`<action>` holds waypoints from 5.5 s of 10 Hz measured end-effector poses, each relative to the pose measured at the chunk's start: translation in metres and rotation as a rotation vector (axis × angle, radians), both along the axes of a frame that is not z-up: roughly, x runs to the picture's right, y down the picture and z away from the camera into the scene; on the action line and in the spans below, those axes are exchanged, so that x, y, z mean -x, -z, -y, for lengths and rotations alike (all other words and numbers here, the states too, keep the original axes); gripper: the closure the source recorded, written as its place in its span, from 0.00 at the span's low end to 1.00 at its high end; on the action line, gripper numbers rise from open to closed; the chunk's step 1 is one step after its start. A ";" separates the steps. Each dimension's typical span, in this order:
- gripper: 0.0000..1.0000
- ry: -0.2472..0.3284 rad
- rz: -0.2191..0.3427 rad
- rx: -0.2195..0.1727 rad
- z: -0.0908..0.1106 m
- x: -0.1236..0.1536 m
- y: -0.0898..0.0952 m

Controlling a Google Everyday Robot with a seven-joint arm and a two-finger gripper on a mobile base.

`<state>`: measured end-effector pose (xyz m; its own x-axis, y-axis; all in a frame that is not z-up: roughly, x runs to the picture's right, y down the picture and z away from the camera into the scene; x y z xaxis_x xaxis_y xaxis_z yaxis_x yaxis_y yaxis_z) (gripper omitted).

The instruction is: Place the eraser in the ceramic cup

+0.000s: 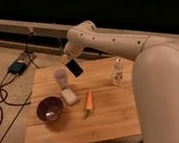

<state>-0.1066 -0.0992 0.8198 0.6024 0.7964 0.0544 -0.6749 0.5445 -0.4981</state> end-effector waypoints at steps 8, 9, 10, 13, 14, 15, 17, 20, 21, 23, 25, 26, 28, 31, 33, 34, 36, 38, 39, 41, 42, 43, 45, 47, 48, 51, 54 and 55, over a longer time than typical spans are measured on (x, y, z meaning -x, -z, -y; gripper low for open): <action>1.00 0.103 0.282 0.003 -0.004 0.029 0.033; 1.00 0.128 0.317 0.002 -0.005 0.029 0.035; 1.00 0.162 0.357 0.002 -0.007 0.028 0.035; 1.00 0.202 0.418 -0.002 -0.002 0.026 0.029; 1.00 0.205 0.435 -0.006 0.002 0.029 0.028; 1.00 0.205 0.446 -0.010 0.005 0.032 0.027; 1.00 0.203 0.468 -0.013 0.010 0.040 0.023; 1.00 0.219 0.491 -0.006 0.011 0.053 0.014; 1.00 0.225 0.497 -0.004 0.010 0.058 0.012; 1.00 0.236 0.511 0.003 0.010 0.065 0.005; 1.00 0.244 0.521 0.009 0.010 0.073 0.000; 1.00 0.247 0.525 0.015 0.010 0.076 -0.004; 1.00 0.251 0.528 0.024 0.010 0.080 -0.010; 1.00 0.252 0.526 0.038 0.010 0.084 -0.020; 1.00 0.252 0.524 0.050 0.009 0.086 -0.026; 1.00 0.252 0.521 0.053 0.008 0.086 -0.028; 0.90 0.262 0.510 0.060 0.002 0.091 -0.035; 0.68 0.274 0.500 0.065 -0.002 0.094 -0.039; 0.57 0.278 0.497 0.067 -0.004 0.096 -0.040; 0.38 0.285 0.492 0.069 -0.007 0.098 -0.041; 0.25 0.288 0.489 0.068 -0.007 0.098 -0.041; 0.21 0.289 0.488 0.068 -0.008 0.099 -0.042; 0.20 0.292 0.483 0.064 -0.008 0.099 -0.041; 0.20 0.293 0.479 0.059 -0.008 0.099 -0.040; 0.20 0.291 0.477 0.057 -0.007 0.099 -0.040; 0.20 0.285 0.473 0.046 -0.003 0.096 -0.036; 0.20 0.290 0.435 0.015 0.007 0.087 -0.029; 0.20 0.295 0.388 -0.006 0.014 0.077 -0.028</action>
<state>-0.1835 -0.1132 0.8477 0.7371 0.5934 0.3234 -0.2562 0.6882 -0.6788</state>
